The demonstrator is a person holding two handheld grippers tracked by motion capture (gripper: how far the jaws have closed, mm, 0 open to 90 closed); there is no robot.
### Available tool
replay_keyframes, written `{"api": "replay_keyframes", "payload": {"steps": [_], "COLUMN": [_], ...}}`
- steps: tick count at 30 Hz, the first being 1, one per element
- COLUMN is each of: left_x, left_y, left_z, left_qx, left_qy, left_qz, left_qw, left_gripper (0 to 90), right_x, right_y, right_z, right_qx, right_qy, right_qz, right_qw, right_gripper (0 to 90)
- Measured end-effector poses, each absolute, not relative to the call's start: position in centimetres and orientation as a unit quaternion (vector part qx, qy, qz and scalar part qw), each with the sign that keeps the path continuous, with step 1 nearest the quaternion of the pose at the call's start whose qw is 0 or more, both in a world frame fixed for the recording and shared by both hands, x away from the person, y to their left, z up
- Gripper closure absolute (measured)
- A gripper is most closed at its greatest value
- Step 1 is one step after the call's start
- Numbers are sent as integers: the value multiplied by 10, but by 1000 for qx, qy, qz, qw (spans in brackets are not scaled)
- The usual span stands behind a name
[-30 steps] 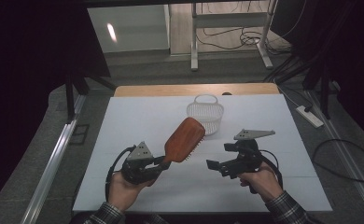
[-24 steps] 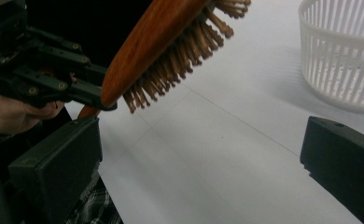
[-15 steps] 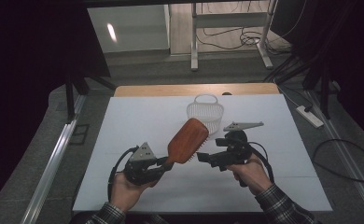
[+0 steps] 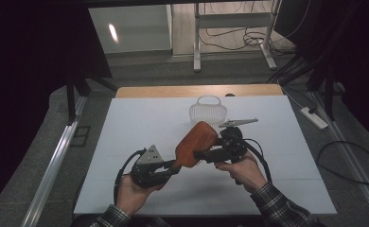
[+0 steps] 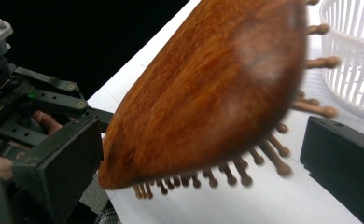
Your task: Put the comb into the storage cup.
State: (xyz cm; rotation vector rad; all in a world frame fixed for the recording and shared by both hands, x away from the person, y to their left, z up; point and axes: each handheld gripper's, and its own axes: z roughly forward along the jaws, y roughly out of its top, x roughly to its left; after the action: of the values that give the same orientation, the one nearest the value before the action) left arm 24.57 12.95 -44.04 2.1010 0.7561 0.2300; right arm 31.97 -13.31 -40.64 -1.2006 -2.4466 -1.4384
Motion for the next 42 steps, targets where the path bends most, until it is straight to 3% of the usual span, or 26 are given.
{"api": "replay_keyframes", "payload": {"steps": [7, 13, 16, 25, 36, 39, 42], "left_x": [245, 245, 247, 249, 253, 253, 254], "left_y": [123, 119, 118, 109, 105, 104, 102], "left_z": [-441, -442, -443, -449, -453, -454, -456], "left_qx": [846, 849, 850, 868, 871, 873, 878], "left_qy": [297, 292, 292, 283, 277, 275, 276], "left_qz": [96, 100, 100, 109, 101, 100, 100], "left_qw": [432, 429, 426, 394, 392, 390, 378], "left_gripper": [725, 725, 725, 724, 715, 668, 520], "right_x": [323, 324, 323, 327, 326, 327, 328], "right_y": [-126, -126, -125, -135, -137, -138, -139], "right_z": [-408, -407, -407, -406, -404, -406, -407], "right_qx": [-392, -387, -389, -407, -408, -410, -411], "right_qy": [-795, -790, -790, -760, -758, -756, -748], "right_qz": [-461, -475, -473, -497, -493, -492, -500], "right_qw": [31, 40, 33, 98, 129, 136, 146], "right_gripper": [14, 171, 197, 450, 573, 574, 573]}}
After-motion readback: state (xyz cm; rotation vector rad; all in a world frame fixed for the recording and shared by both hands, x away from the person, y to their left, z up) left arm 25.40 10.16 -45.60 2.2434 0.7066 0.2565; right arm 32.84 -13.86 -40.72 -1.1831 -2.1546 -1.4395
